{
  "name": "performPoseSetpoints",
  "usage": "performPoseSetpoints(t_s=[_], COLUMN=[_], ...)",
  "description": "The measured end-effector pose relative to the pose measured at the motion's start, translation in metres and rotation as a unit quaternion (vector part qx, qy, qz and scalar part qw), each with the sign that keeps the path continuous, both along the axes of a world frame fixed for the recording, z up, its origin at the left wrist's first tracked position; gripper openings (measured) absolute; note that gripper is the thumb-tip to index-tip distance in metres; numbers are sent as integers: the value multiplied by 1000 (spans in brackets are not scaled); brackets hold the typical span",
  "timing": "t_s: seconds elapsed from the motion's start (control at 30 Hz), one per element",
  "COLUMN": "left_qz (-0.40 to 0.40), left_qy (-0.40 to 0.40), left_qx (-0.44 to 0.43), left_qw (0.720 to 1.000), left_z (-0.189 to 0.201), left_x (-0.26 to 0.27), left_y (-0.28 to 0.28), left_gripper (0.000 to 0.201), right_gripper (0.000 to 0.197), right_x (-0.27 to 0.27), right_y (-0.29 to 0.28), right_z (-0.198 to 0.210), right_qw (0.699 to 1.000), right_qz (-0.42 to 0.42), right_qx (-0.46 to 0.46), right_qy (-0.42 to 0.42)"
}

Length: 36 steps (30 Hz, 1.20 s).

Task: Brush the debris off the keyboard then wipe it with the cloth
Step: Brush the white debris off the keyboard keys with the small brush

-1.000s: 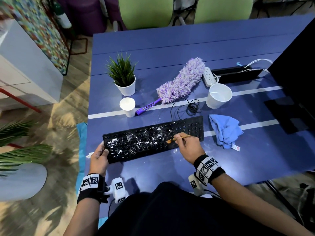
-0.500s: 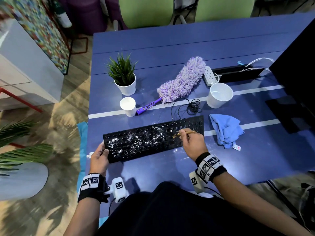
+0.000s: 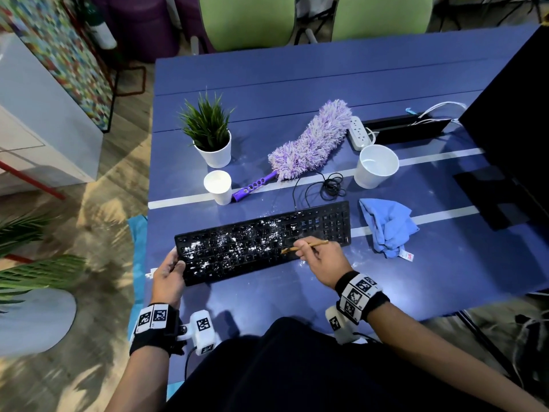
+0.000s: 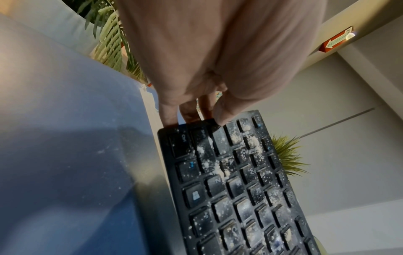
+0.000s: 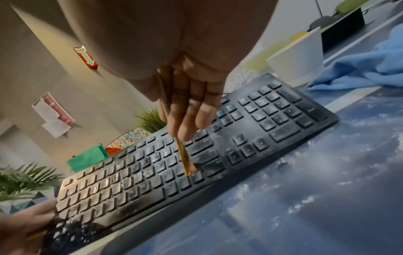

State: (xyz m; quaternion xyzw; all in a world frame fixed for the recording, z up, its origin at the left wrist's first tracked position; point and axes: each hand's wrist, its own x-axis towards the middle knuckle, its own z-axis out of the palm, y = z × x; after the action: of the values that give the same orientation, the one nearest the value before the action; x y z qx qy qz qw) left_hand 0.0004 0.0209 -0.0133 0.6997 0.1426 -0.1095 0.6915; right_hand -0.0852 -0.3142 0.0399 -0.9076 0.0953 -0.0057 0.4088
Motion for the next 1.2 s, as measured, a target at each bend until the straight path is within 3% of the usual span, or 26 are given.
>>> performPoseSetpoints(t_s=[0.13,0.23,0.33,0.43,0.5,0.6,0.73,0.83,0.97,1.2], left_qz=[7,7,3,1,7,9,6,11,12,17], left_qy=[-7,-8,-9,-4,-2,0,0,-1,-6,4], left_qx=[8,9,13,14,12,13,14,10,8,8], left_qw=[1000,1000,1000,1000,1000,1000,1000,1000,1000,1000], left_z=[4,6,5,4,3,3,2,3,1,3], left_x=[-2,-2,-2,-1,0,1,1,2,0,0], left_y=[-3,-4,-4,-4,-4,-3,-3,-4,-4,-3], left_gripper=[46,47,48,48,47,48,48,47,47,46], right_gripper=[49,47,58,43,41,37,39,35,38,37], right_x=[0,1,-1,2,3,4,1,-1,10,29], right_y=[0,0,-1,-15,-20,-19,-18,-18,-23,-28], right_z=[-5,-9,-10,-9,-7,-4,-10,-6,-6,31], right_qw=[995,998,998,989,989,992,996,992,995,985], right_qz=[-44,-14,-9,-85,-106,-97,-58,-95,-78,-126], right_qx=[-84,-56,-65,-119,-98,-60,-62,-55,-51,-41], right_qy=[-9,-16,-4,22,-16,-50,24,-56,47,-114])
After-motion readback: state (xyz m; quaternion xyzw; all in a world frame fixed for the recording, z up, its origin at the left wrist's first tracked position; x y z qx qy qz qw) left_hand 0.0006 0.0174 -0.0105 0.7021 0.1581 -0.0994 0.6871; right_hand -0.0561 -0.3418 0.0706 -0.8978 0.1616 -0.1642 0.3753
